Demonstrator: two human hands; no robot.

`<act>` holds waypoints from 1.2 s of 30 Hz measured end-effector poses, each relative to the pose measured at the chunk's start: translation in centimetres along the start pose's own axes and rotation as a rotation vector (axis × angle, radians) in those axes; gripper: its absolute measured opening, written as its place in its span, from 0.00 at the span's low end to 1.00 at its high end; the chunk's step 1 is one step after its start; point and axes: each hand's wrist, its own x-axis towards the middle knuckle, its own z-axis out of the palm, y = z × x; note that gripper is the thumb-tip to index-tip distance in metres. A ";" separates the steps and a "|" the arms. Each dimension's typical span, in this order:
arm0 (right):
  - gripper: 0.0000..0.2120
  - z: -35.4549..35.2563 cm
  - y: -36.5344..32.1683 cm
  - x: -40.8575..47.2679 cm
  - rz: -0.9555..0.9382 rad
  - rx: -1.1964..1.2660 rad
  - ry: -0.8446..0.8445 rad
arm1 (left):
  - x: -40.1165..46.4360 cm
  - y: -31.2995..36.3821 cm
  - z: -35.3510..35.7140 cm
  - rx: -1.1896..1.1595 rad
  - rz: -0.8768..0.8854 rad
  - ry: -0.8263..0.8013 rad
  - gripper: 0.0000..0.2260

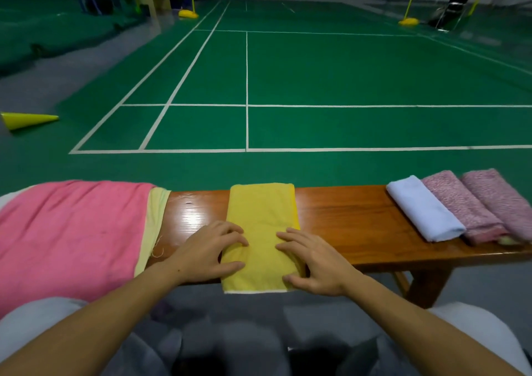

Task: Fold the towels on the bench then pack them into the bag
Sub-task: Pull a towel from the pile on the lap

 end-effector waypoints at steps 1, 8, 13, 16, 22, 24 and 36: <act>0.35 0.1 0.0 -0.1 -0.001 -0.001 0.004 | -0.1 0.1 0.0 0.012 0.003 0.003 0.25; 0.47 0.5 -0.2 -0.8 -0.042 -0.081 -0.032 | -1.2 0.7 0.3 0.084 0.027 -0.061 0.42; 0.52 1.3 0.0 -0.7 -0.058 -0.259 -0.089 | -1.9 0.7 1.4 0.235 0.059 -0.155 0.52; 0.45 1.6 0.3 -0.6 -0.075 -0.262 -0.047 | -1.9 0.8 2.0 0.302 0.104 -0.084 0.46; 0.34 1.8 0.8 -0.8 -0.110 -0.206 0.010 | -1.9 0.3 2.1 0.176 0.231 0.076 0.22; 0.31 1.5 0.9 -0.9 -0.116 -0.168 0.033 | -1.9 0.4 2.0 0.117 0.242 0.131 0.19; 0.11 -3.0 -1.7 -0.1 0.214 0.889 0.247 | 0.2 3.9 -2.3 -0.778 -0.146 0.116 0.07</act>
